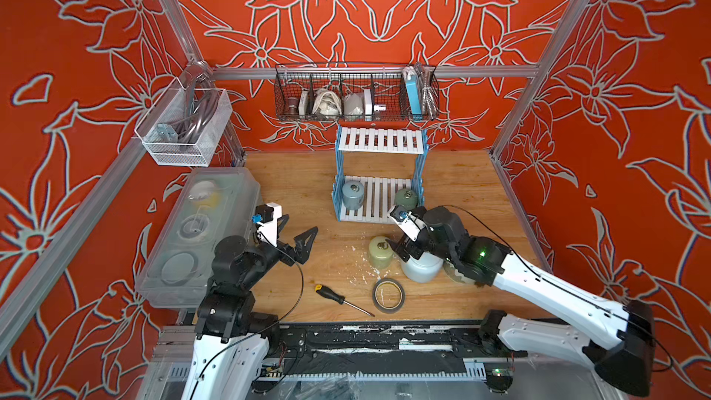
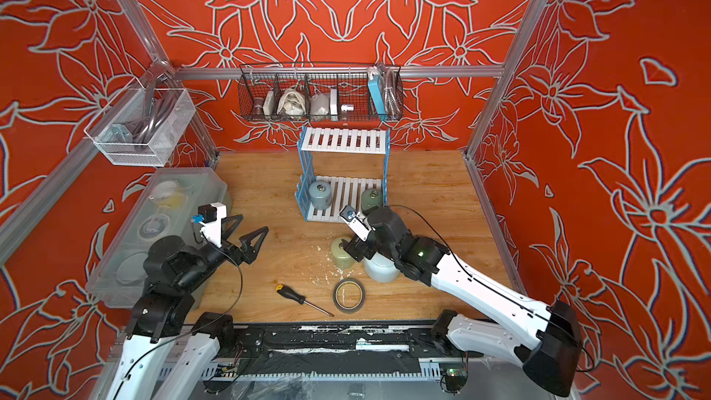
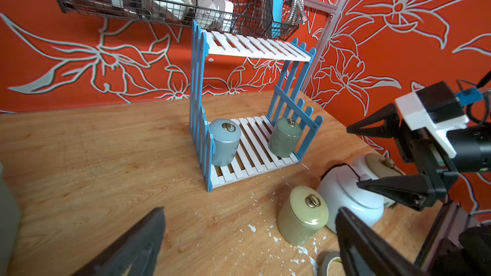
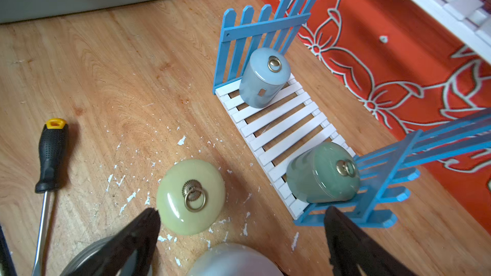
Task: Remove the tea canisters from the shelf
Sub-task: Place the tea canister at the center of the board, then pick up the tea canister from the shelf.
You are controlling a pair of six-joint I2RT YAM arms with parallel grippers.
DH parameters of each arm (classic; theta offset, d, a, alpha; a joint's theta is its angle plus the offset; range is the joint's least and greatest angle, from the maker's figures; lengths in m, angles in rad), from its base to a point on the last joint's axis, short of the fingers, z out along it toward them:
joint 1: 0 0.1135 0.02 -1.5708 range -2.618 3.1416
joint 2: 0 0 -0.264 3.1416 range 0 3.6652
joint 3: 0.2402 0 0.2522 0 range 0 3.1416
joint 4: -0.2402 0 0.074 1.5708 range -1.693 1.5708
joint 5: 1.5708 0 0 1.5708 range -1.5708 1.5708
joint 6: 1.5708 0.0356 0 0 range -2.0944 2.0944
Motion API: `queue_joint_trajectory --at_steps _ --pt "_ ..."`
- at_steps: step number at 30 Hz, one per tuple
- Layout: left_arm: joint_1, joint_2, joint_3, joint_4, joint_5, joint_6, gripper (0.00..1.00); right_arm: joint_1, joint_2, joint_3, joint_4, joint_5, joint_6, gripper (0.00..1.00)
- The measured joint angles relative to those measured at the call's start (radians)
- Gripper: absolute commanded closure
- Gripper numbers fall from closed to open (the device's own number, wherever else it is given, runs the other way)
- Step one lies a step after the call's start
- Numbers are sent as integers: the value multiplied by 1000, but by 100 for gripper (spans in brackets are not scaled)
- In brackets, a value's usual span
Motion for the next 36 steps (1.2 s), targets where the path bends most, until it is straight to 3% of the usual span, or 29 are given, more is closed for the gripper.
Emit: queue_joint_trajectory --at_steps 11,23,29,36 --pt "-36 229 121 -30 115 82 1 -37 -198 -7 -148 95 -2 1" --pt "-136 456 319 -35 183 238 1 -173 -371 -51 -249 126 -5 1" --pt "-208 609 400 -36 187 320 1 -203 -483 -102 -259 163 -24 1" --pt "-299 782 484 -38 181 399 1 -206 -718 -258 -221 230 -74 1"
